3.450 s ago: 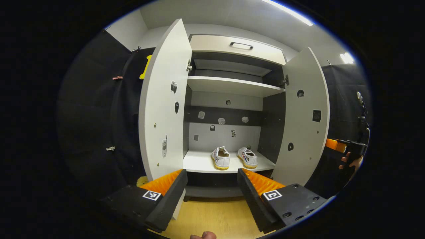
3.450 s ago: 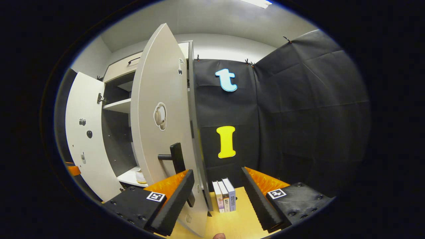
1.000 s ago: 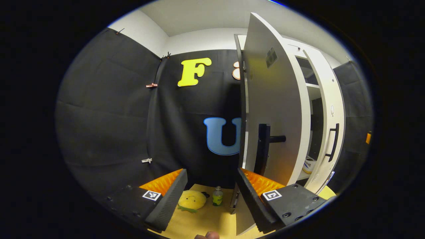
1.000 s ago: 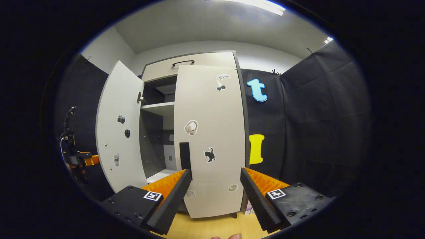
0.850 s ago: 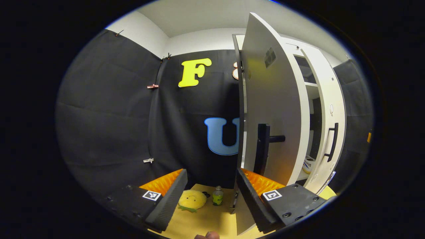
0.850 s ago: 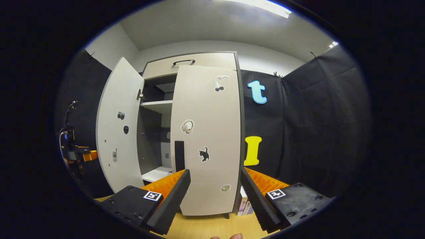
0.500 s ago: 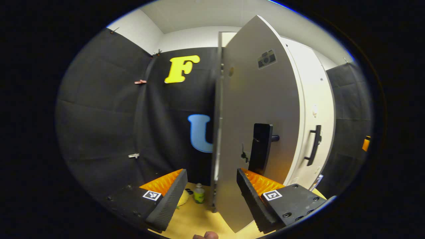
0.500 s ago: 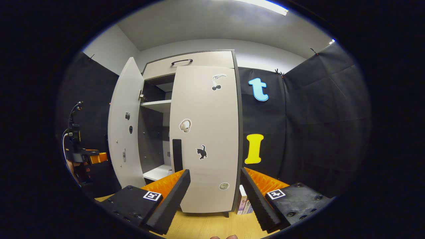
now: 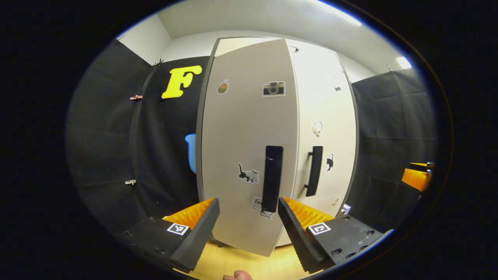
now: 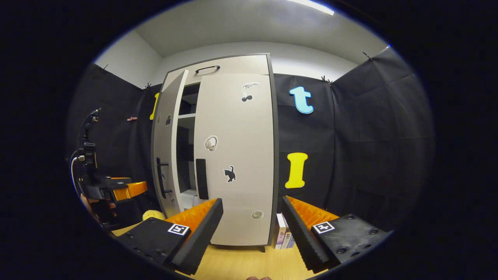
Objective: Grab one shoe with the right hand and put it into the shoe cabinet, grab the other shoe with the left hand and put it into the shoe cabinet; then close the right door with the right hand and the left door with the left hand.
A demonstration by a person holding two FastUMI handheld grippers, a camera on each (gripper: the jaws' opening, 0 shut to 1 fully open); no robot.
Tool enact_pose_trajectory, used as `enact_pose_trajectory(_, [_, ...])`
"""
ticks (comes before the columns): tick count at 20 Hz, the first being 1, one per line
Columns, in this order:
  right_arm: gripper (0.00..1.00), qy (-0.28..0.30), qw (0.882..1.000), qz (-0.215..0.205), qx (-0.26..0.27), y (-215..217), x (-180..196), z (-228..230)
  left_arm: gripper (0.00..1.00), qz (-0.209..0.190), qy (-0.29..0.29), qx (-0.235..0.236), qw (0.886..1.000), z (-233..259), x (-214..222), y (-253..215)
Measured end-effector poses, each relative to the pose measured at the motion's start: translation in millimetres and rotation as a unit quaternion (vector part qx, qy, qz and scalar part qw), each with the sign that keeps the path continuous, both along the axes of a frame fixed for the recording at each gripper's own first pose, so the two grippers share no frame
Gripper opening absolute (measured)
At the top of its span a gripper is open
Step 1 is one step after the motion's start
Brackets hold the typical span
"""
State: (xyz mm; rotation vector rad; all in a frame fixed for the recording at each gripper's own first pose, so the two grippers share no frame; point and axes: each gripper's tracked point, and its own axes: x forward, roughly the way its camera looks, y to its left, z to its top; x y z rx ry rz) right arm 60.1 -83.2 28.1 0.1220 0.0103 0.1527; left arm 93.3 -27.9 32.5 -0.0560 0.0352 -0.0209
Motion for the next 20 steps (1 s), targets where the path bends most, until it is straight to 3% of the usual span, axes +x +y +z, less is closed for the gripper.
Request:
enact_pose_trajectory(9, [0.99,-0.003,1.0,0.0,-0.001,-9.1,6.0,-2.2,0.95,0.005,-0.007,0.004,1.0,12.7,-38.6,-8.8])
enact_pose_trajectory(20, [0.99,-0.008,1.0,-0.012,-0.013,-5.8,1.8,-0.8,0.95,0.0,-0.001,-0.003,1.0,6.8,-44.5,-12.0])
